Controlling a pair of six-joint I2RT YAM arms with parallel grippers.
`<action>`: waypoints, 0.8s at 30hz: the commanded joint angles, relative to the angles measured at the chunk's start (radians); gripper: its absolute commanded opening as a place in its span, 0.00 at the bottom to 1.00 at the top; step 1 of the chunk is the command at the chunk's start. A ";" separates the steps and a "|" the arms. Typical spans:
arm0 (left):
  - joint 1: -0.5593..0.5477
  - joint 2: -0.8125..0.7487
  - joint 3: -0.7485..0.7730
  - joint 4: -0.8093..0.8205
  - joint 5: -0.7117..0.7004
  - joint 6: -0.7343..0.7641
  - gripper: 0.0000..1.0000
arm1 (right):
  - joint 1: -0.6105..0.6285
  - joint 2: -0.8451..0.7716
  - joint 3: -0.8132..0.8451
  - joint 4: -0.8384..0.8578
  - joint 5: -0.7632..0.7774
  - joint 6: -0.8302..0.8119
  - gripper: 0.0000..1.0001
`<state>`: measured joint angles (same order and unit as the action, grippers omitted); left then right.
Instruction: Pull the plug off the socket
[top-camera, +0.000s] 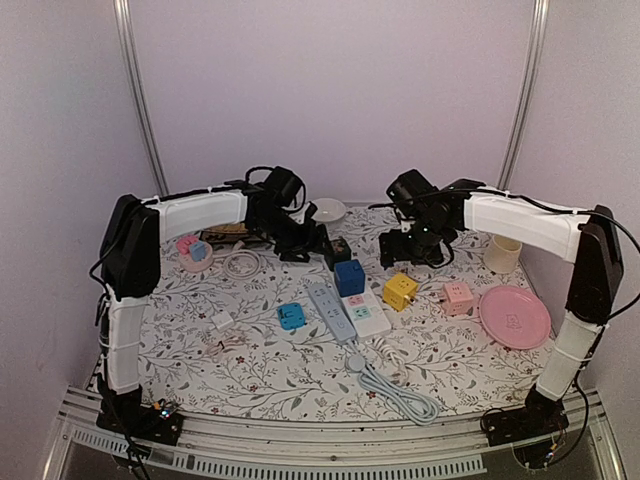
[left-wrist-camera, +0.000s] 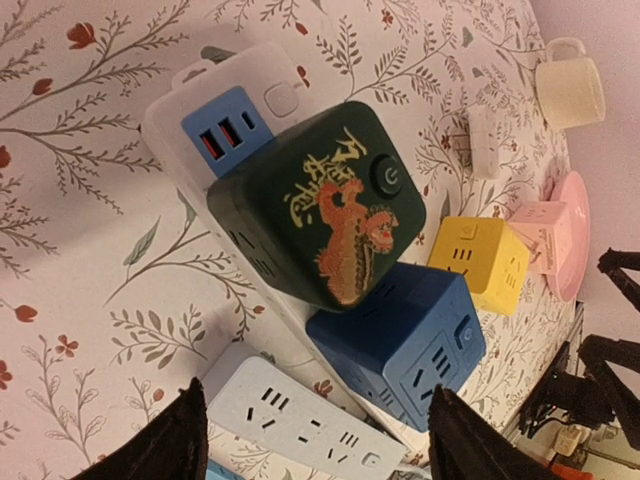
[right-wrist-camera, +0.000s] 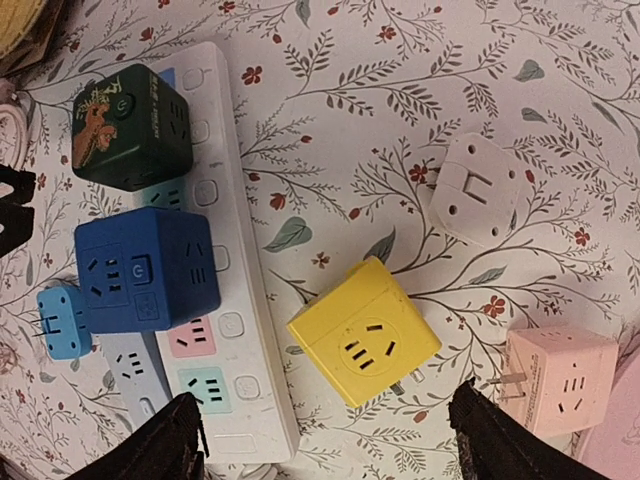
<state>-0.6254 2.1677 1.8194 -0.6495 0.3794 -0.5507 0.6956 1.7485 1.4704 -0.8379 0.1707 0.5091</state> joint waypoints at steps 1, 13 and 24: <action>0.020 -0.036 0.013 -0.007 -0.008 -0.010 0.76 | 0.041 0.121 0.143 0.008 -0.007 -0.045 0.87; 0.067 -0.076 -0.067 0.033 -0.005 -0.057 0.76 | 0.121 0.395 0.432 -0.007 -0.023 -0.077 0.91; 0.081 -0.088 -0.097 0.055 0.006 -0.071 0.76 | 0.143 0.487 0.477 -0.017 -0.007 -0.080 0.78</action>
<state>-0.5591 2.1189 1.7359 -0.6163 0.3767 -0.6125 0.8314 2.2002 1.9106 -0.8383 0.1478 0.4305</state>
